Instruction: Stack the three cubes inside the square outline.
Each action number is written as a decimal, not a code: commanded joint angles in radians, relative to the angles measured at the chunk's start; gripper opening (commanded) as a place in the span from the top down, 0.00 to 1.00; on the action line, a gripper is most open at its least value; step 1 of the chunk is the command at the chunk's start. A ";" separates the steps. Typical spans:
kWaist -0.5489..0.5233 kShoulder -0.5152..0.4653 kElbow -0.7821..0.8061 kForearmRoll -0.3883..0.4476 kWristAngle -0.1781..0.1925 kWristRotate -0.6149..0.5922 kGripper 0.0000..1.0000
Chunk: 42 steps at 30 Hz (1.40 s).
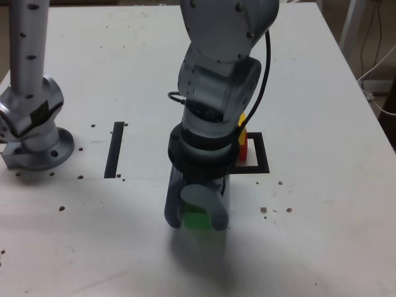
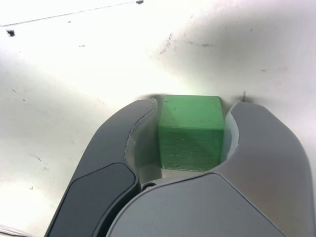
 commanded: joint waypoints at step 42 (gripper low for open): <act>0.374 -0.080 -0.366 0.383 0.042 0.371 0.62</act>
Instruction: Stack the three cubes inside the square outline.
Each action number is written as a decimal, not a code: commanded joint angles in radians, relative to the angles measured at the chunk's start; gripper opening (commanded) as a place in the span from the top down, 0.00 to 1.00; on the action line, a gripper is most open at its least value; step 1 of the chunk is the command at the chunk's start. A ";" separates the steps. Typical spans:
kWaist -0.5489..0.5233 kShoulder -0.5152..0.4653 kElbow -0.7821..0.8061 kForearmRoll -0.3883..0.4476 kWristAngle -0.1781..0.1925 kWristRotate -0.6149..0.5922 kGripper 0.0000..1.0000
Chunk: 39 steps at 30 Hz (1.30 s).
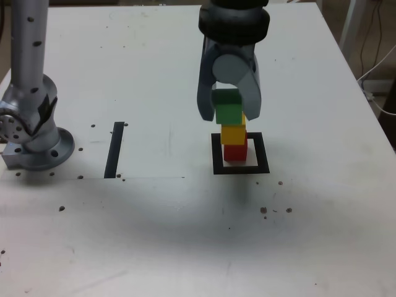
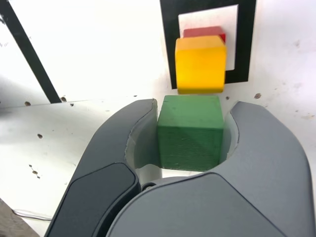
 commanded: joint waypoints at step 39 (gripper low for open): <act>0.062 0.053 0.004 -0.035 0.003 0.025 0.16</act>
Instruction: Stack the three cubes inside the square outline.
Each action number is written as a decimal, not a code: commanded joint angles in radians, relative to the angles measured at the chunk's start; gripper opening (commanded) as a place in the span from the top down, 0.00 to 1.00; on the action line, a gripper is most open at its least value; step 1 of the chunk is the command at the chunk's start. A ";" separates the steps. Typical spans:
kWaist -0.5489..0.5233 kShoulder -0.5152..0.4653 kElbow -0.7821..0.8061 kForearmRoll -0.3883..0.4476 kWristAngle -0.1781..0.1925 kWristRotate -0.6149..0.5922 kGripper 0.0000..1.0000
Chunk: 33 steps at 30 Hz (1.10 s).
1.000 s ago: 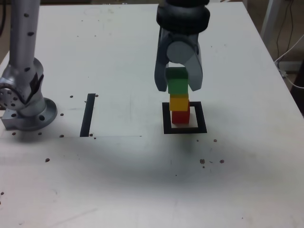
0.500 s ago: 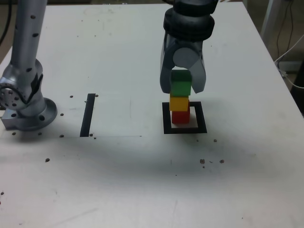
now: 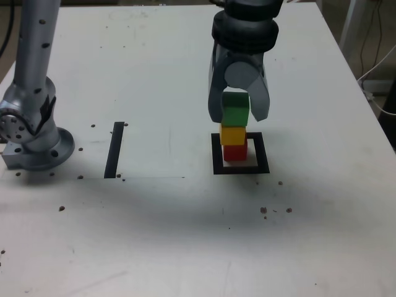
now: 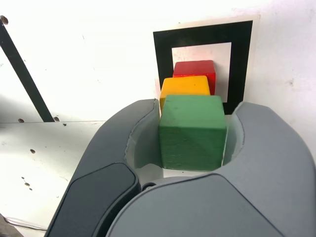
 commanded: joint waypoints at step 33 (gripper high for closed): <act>-0.024 -0.445 0.392 -0.014 -0.044 0.006 0.01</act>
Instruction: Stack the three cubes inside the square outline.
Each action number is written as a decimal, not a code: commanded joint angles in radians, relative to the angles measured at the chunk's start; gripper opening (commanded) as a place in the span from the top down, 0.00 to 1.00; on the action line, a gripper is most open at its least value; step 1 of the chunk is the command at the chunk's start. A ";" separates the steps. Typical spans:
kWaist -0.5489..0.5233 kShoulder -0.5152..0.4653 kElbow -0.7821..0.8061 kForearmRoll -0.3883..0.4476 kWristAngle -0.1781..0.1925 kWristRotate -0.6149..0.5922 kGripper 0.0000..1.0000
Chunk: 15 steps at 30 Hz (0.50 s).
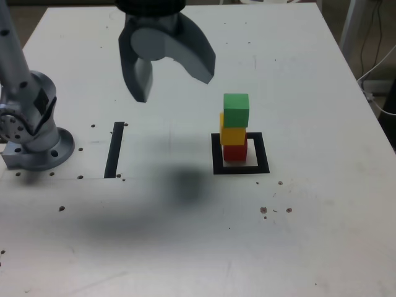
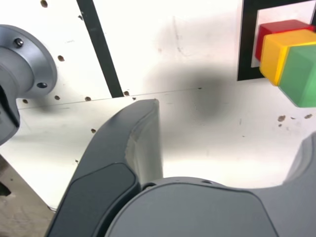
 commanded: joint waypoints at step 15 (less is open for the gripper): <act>0.009 -0.130 0.465 -0.245 0.063 -0.002 0.01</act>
